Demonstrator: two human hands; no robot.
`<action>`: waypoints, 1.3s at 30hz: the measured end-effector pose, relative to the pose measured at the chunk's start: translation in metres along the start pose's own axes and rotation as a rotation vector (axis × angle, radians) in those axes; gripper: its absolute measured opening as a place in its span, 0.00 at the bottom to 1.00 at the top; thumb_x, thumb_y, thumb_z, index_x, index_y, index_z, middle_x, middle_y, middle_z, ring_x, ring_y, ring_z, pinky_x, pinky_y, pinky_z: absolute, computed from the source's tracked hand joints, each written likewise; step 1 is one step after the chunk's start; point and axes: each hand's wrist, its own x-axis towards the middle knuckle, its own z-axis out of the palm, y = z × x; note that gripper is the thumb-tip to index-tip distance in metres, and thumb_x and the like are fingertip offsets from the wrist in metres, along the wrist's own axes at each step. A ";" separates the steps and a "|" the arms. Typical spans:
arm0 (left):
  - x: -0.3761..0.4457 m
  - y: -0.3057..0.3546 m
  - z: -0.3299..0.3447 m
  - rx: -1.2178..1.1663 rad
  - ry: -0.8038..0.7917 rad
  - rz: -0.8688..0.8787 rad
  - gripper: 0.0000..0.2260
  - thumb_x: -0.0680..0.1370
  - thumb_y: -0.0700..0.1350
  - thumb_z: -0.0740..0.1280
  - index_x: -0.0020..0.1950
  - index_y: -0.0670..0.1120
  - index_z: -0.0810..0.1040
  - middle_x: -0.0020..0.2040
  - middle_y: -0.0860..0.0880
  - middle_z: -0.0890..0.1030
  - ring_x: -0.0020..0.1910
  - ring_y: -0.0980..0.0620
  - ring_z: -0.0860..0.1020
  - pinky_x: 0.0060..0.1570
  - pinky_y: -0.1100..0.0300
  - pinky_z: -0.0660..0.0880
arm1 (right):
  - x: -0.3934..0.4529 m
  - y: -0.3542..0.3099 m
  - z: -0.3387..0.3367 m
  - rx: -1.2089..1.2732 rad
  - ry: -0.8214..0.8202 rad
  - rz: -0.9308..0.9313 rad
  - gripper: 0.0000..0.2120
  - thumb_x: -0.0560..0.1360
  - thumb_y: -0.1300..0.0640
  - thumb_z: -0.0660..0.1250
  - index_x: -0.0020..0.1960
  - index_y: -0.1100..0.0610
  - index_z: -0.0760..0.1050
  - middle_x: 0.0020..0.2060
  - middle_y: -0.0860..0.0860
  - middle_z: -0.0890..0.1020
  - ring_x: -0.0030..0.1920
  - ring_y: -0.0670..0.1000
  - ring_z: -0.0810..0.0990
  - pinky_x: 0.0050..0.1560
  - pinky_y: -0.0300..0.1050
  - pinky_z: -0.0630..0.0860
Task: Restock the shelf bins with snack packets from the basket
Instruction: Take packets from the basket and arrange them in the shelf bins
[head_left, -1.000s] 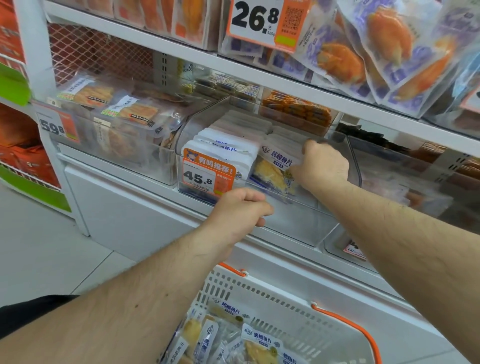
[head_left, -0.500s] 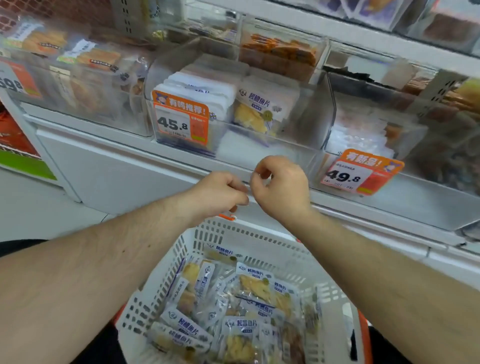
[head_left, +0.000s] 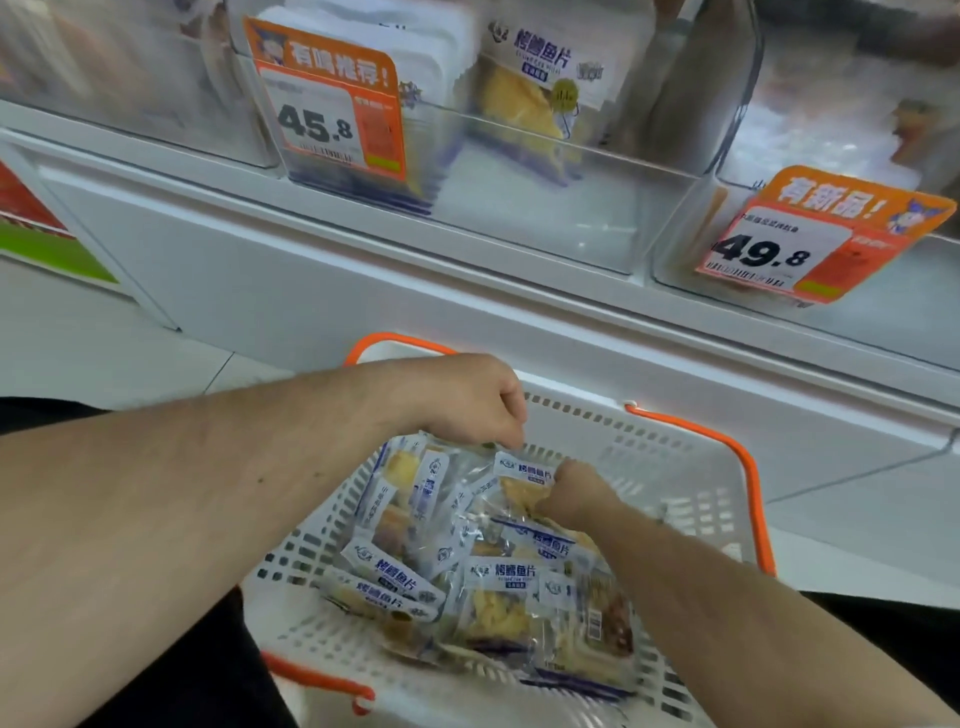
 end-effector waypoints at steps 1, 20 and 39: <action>0.002 0.000 0.000 0.000 -0.010 -0.007 0.08 0.78 0.46 0.69 0.56 0.47 0.81 0.55 0.42 0.83 0.43 0.50 0.77 0.48 0.51 0.79 | 0.004 0.002 0.005 0.091 0.016 0.071 0.14 0.70 0.50 0.72 0.51 0.58 0.77 0.47 0.52 0.82 0.45 0.50 0.80 0.48 0.45 0.80; 0.021 0.002 -0.007 -0.058 0.005 -0.093 0.08 0.78 0.45 0.69 0.56 0.49 0.80 0.51 0.51 0.82 0.49 0.51 0.80 0.44 0.61 0.74 | 0.036 0.016 0.032 0.965 0.006 0.486 0.16 0.66 0.55 0.80 0.47 0.63 0.78 0.37 0.57 0.82 0.37 0.55 0.82 0.40 0.50 0.82; -0.009 -0.005 -0.043 -0.441 0.329 0.023 0.14 0.78 0.55 0.69 0.40 0.49 0.70 0.40 0.49 0.77 0.38 0.53 0.75 0.36 0.63 0.71 | -0.080 -0.028 -0.133 1.450 -0.241 -0.303 0.26 0.68 0.64 0.72 0.65 0.69 0.74 0.61 0.63 0.80 0.59 0.60 0.80 0.59 0.50 0.79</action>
